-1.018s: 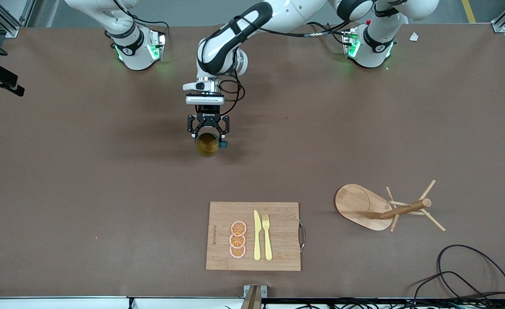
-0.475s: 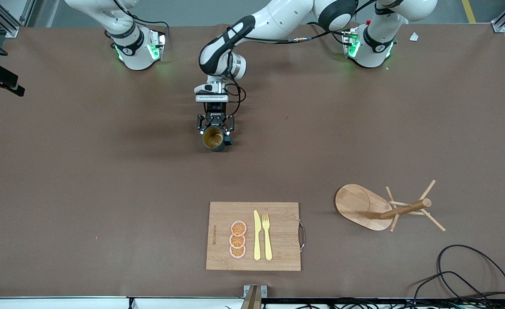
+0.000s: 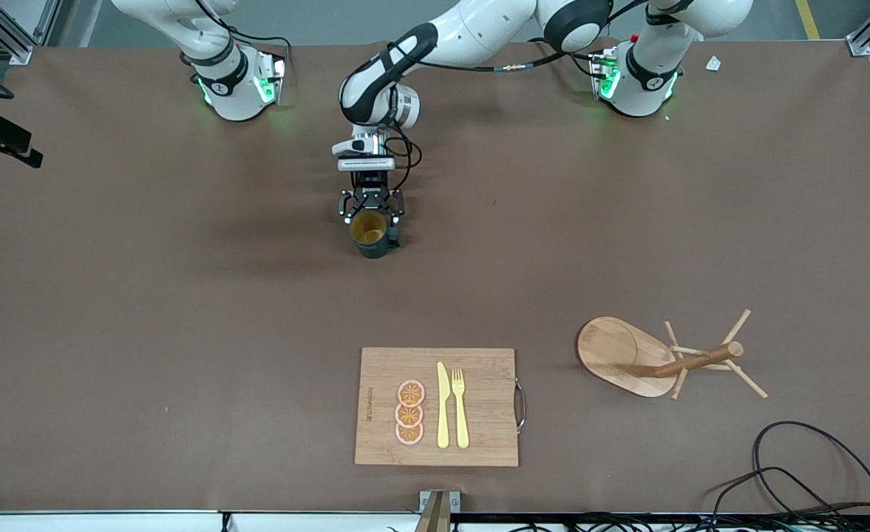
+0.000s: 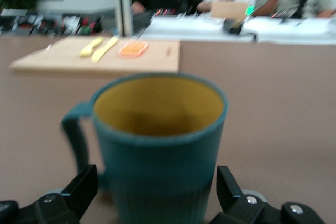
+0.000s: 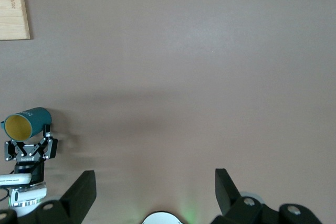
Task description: Transfer cup from left to right arm and place
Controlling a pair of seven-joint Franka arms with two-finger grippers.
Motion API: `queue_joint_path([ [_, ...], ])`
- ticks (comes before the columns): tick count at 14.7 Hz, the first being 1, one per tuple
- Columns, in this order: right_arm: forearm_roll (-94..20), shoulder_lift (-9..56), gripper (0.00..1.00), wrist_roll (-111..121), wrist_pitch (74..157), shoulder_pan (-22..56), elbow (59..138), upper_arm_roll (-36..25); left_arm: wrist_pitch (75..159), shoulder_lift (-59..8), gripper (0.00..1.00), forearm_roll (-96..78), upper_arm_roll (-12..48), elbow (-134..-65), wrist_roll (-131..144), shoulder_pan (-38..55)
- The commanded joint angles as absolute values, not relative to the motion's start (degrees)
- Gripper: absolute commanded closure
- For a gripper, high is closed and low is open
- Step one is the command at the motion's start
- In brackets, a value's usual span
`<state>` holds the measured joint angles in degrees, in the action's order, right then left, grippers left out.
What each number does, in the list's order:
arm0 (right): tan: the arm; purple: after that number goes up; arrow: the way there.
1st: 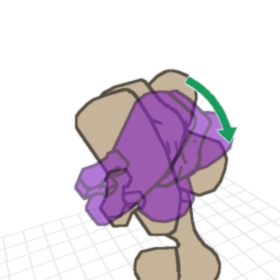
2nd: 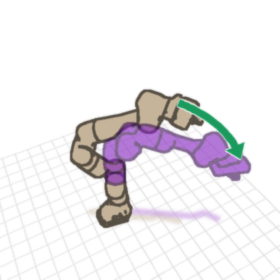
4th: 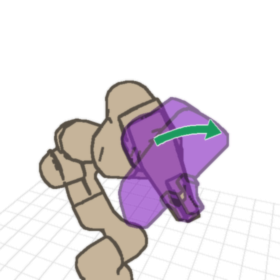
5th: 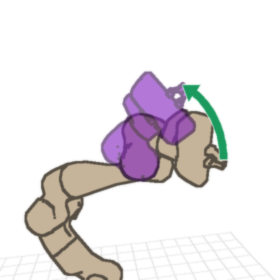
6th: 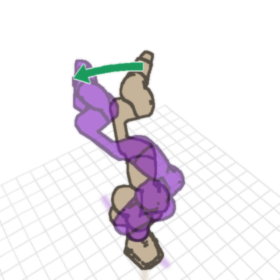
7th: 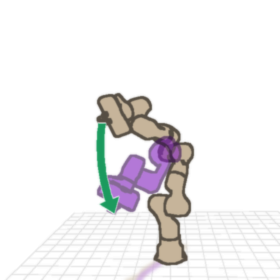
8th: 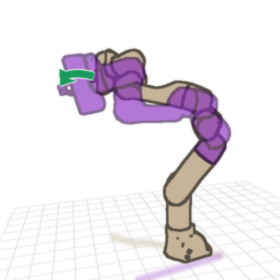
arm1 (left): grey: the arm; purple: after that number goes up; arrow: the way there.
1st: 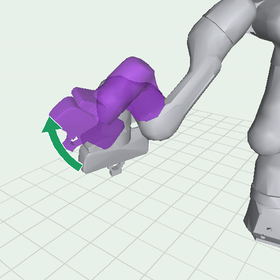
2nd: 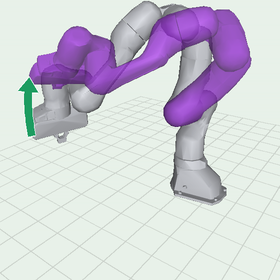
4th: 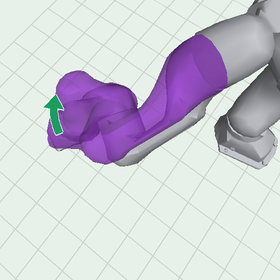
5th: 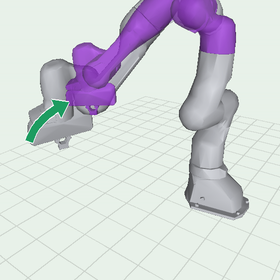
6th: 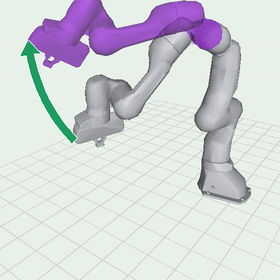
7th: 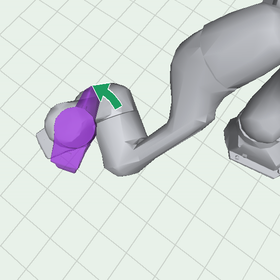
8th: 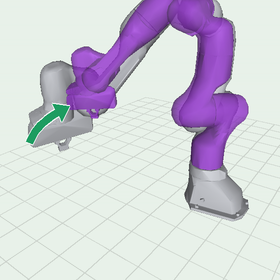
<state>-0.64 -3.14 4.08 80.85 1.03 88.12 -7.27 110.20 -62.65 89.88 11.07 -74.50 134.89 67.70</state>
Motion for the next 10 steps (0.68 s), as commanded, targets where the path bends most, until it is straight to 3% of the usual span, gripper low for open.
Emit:
queue_joint_path([
  [1,-0.35,-1.41,0.0,4.22,81.73,0.09,87.89,-6.77,110.48,-59.6,0.0,79.41,11.86,-74.18,131.5,67.59],
  [5,0.0,7.72,0.0,4.48,84.46,-0.09,87.37,-6.85,111.27,-48.11,0.0,54.39,12.04,-74.18,116.33,63.3],
  [10,0.17,9.49,0.0,4.13,85.78,-1.23,87.19,-6.86,110.92,-32.19,0.0,30.09,11.6,-74.79,91.11,52.15],
])
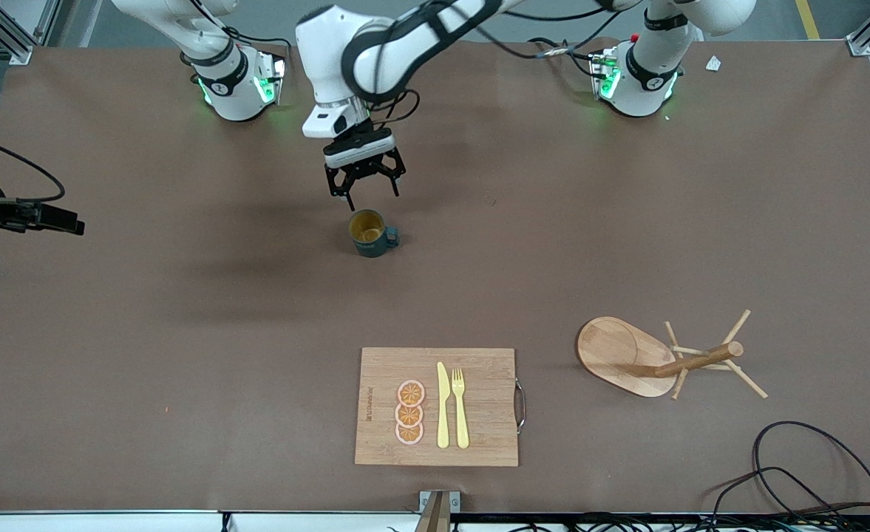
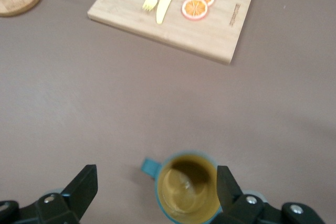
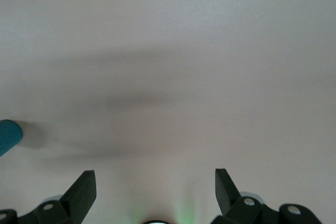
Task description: Transfer cup from left to right arm and place
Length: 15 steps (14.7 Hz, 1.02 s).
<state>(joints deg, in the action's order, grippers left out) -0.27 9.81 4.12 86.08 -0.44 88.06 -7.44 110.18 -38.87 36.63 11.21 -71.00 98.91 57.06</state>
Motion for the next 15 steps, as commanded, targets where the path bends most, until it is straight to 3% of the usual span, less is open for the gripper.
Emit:
queue_joint_path([
  [1,0.09,9.49,0.0,3.09,85.96,-1.14,87.27,-6.86,110.66,-30.43,0.0,26.84,11.6,-74.79,85.57,49.6],
  [7,-0.44,9.32,0.0,-28.6,85.96,3.24,89.99,-6.5,105.57,-23.56,0.0,12.84,11.6,-74.62,51.91,30.97],
  [15,-0.79,8.88,0.0,-76.15,87.97,21.42,95.17,-6.5,96.08,-19.51,0.0,8.62,11.78,-74.53,16.83,11.45],
])
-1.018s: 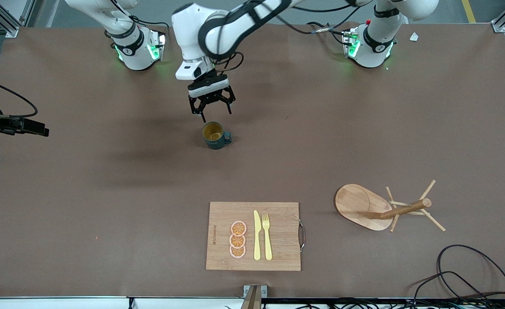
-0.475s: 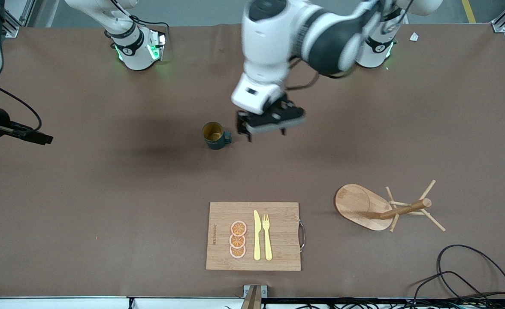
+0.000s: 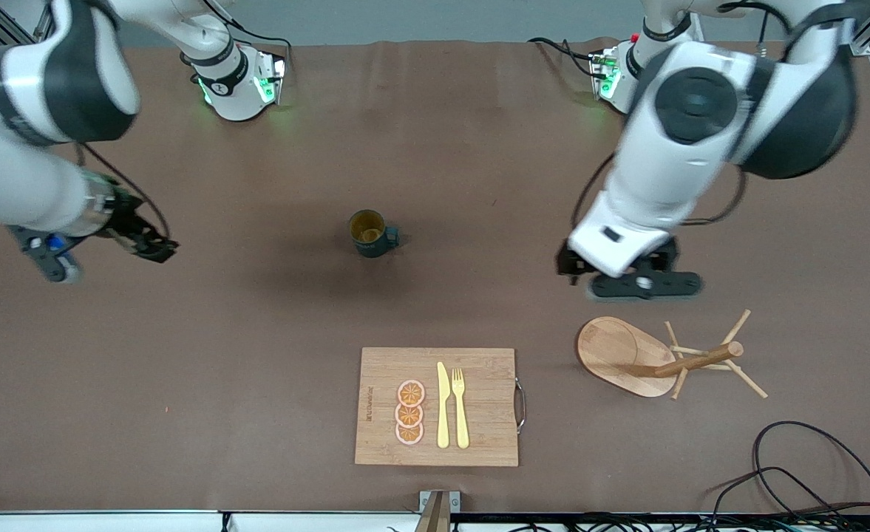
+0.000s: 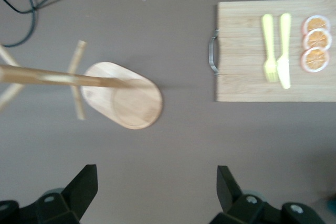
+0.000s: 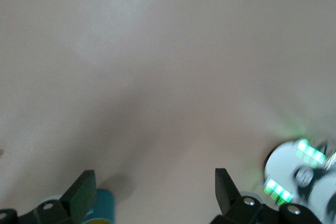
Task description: Transfer cup from left to right arm and place
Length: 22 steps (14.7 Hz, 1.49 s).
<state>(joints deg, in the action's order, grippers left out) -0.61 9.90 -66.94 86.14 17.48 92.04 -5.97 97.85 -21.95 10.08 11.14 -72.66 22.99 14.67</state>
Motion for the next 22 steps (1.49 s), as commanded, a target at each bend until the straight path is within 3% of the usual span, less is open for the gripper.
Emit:
queue_joint_path([
  [1,-0.88,8.96,0.0,-81.42,88.85,23.53,96.06,-6.42,95.19,-19.34,0.0,8.61,11.95,-74.44,14.09,9.51],
  [7,-2.37,9.66,0.0,-105.27,99.22,34.61,101.69,-6.42,91.84,-17.23,0.0,5.89,11.25,-74.18,8.07,2.73],
  [13,-2.72,14.32,0.0,-116.62,105.9,38.76,102.48,-6.42,87.82,-12.92,0.0,5.1,11.42,-74.88,17.22,0.7],
  [16,-2.72,14.94,0.0,-120.84,114.4,40.42,107.99,-6.42,85.43,-11.17,0.0,5.01,12.13,-75.49,18.37,0.88],
  [20,-2.72,15.29,0.0,-123.84,123.73,42.45,114.51,-6.42,88.06,-6.78,0.0,2.29,12.3,-80.66,17.84,0.09],
  [22,-2.81,15.47,0.01,-124.62,124.28,43.15,115.66,-6.42,93.66,-1.43,0.0,0.54,12.31,-88.9,17.32,-1.4],
])
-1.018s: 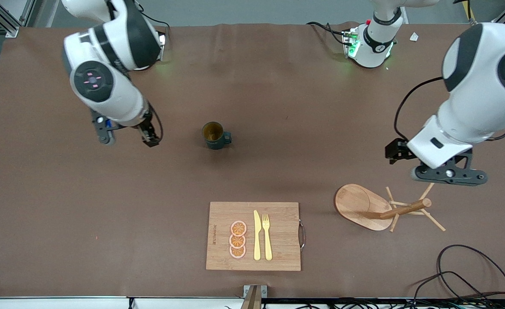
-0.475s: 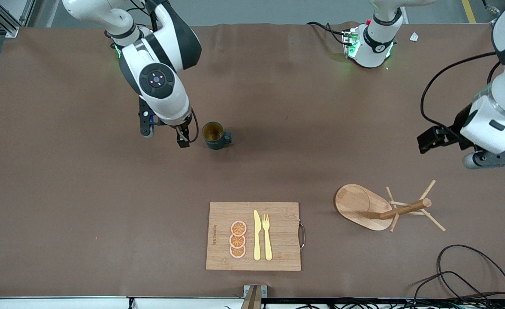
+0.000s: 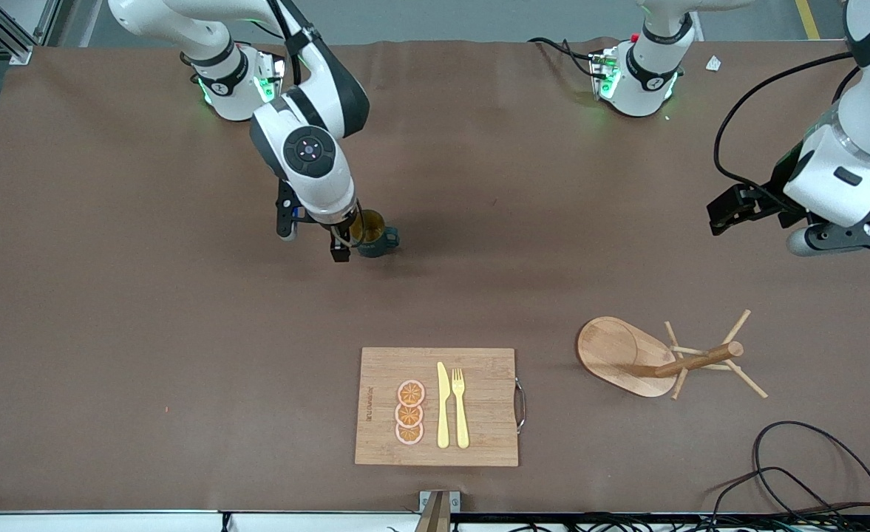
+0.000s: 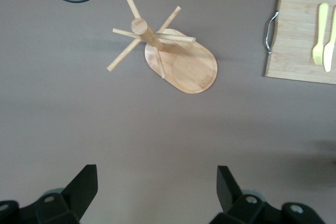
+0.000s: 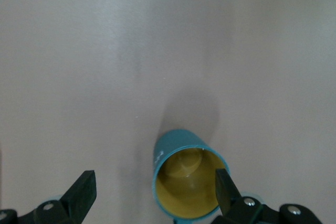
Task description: Transfer cup from left to right arm and place
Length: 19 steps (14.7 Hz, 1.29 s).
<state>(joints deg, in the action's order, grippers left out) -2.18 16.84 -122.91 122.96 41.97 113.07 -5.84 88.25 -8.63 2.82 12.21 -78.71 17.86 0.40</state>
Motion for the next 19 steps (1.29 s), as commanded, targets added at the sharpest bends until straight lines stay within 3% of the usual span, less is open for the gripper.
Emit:
queue_joint_path([
  [1,-2.9,15.47,0.01,-125.15,124.28,43.59,116.1,-6.42,96.82,1.46,0.0,0.35,12.3,-93.38,16.62,-1.58],
  [3,-3.77,15.47,0.01,-125.33,124.19,44.29,116.98,-6.33,100.8,5.09,0.0,0.26,12.22,-98.86,12.15,-2.11],
  [6,-7.89,15.38,0.03,-125.42,128.82,45.87,120.31,-6.42,100.99,5.27,0.0,-1.49,12.13,-99.4,11.16,-3.86],
  [10,-9.23,15.64,0.16,-125.77,135.61,47.72,124.09,-6.33,100.64,1.69,0.0,-1.41,11.43,-94.51,4.5,-5.98],
  [11,-9.23,15.64,0.33,-125.68,135.79,47.9,124.28,-6.42,99.94,0.54,0.0,-1.49,11.34,-92.57,4.66,-5.89],
  [13,-9.23,15.82,0.6,-125.68,135.79,48.25,124.19,-6.33,98.97,0.0,0.0,-1.23,11.43,-91.5,5.1,-5.71],
  [16,-9.23,15.82,0.85,-125.6,135.44,48.25,124.28,-6.42,96.87,0.09,0.0,-1.06,11.42,-91.67,5.01,-5.8],
  [17,-9.14,15.99,0.98,-124.99,135.61,48.34,124.28,-6.42,96.59,0.09,0.0,-0.97,11.43,-91.58,4.14,-5.8],
  [19,-8.88,15.82,1.0,-122.54,135.7,48.43,124.1,-6.42,96.77,0.0,0.0,-0.7,11.43,-90.71,3.08,-5.71],
])
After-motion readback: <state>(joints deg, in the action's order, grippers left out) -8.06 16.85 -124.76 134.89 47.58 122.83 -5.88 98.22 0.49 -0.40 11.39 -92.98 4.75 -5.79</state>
